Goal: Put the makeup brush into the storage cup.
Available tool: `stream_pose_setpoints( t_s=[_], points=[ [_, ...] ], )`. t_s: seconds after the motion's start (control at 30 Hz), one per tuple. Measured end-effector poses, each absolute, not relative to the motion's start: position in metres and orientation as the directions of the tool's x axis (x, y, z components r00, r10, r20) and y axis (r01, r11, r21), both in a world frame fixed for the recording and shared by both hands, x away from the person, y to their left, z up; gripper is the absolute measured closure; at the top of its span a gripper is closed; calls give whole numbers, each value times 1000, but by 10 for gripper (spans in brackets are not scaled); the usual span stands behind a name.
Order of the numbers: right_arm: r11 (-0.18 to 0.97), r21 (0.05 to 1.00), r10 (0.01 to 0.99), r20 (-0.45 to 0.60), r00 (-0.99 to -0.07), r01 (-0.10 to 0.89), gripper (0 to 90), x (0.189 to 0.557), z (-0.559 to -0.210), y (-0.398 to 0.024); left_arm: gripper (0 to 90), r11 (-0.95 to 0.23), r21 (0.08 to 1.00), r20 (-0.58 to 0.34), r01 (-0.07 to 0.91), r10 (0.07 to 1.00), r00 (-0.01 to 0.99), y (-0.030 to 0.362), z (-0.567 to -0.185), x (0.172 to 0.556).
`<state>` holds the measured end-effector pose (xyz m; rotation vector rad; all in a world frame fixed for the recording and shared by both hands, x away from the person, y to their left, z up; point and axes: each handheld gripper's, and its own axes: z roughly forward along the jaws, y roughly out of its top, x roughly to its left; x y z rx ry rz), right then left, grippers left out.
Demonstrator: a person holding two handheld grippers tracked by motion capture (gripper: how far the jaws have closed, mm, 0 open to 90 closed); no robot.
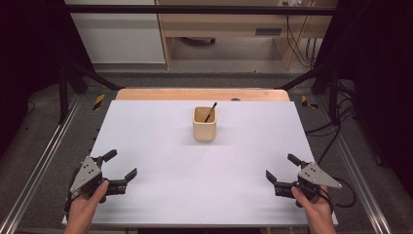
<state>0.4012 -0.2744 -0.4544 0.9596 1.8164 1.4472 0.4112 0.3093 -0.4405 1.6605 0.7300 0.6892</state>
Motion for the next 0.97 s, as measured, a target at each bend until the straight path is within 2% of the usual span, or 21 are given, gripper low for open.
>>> stream_pose_setpoints(
  t_s=[0.83, 0.97],
  points=[
    [123, 980, 839, -19, -544, 156, 29, 400, -470, -281, 18, -204, 976, 102, 81, 748, 656, 307, -450, 406],
    [114, 979, 858, -11, -514, 170, 33, 401, -468, -279, 19, -178, 980, 82, 84, 756, 650, 305, -450, 408]
  ],
)
